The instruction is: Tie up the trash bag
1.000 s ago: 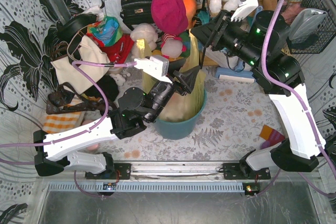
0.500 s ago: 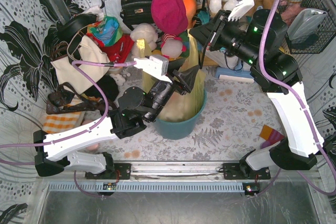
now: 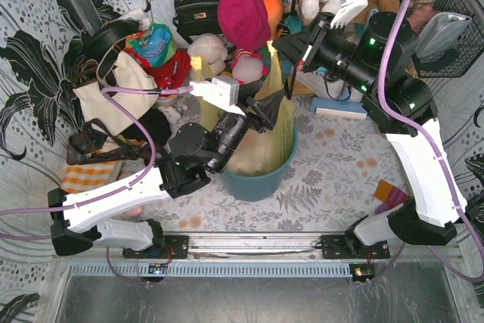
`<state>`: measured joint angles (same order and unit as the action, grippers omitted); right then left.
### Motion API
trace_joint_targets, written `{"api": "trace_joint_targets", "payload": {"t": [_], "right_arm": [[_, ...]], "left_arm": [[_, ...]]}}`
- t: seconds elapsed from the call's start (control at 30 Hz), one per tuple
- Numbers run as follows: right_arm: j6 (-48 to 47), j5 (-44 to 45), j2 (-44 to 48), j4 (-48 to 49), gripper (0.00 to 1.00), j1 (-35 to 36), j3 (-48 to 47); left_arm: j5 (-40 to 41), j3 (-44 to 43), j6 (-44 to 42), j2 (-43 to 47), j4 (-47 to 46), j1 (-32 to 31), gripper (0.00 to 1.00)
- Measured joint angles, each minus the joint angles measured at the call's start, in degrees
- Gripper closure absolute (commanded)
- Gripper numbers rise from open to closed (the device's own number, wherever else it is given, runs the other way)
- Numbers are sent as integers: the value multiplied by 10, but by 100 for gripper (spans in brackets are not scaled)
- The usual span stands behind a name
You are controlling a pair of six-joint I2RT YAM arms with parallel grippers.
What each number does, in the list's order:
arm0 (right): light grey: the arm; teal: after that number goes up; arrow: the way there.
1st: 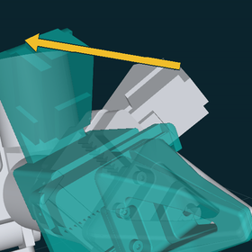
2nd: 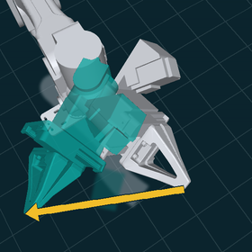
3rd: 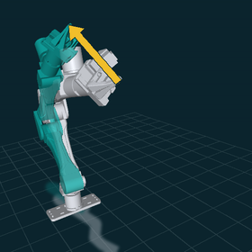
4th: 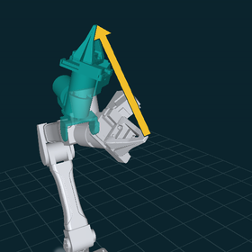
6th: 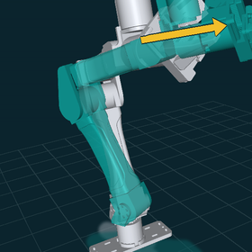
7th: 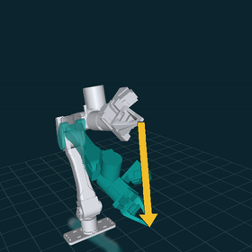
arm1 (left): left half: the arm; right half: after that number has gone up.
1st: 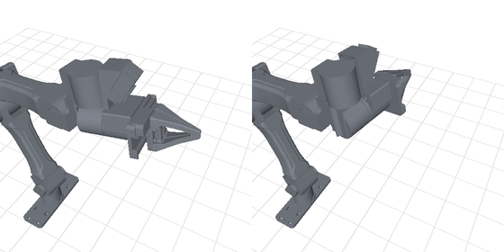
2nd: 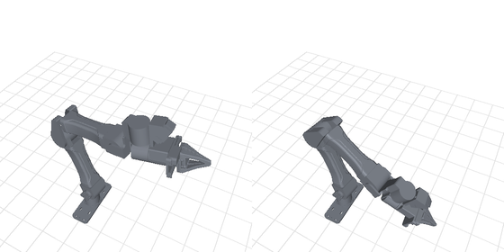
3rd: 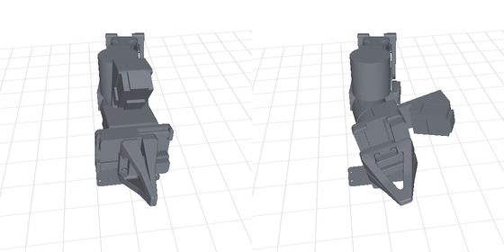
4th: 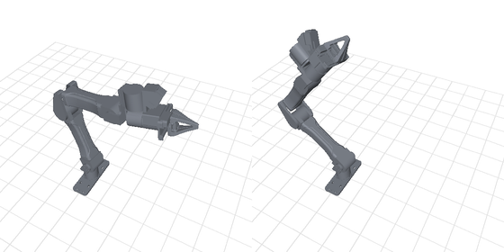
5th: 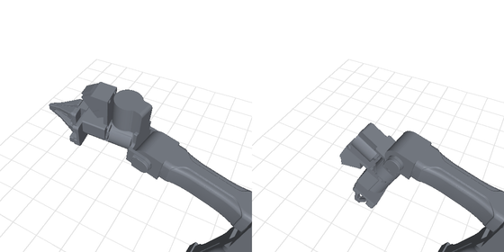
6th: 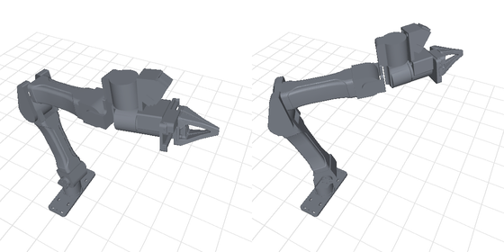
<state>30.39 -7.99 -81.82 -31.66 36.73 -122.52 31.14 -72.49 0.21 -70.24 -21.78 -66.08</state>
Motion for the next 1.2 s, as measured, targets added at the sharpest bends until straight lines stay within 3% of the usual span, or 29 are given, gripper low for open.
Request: {"api": "trace_joint_targets", "payload": {"t": [0.2,0.63,0.83,1.2], "right_arm": [[5,-4,2,5,100,0,3],[5,-11,10,9,100,0,19],[4,-15,21,9,100,0,31],[4,-23,46,13,100,0,48]], "left_arm": [[-22,0,-5,-7,-29,29,27],[-90,-6,-59,-36,-89,57,26],[-152,0,-61,-27,-121,101,25],[-374,2,-6,-26,-130,219,29]]}}
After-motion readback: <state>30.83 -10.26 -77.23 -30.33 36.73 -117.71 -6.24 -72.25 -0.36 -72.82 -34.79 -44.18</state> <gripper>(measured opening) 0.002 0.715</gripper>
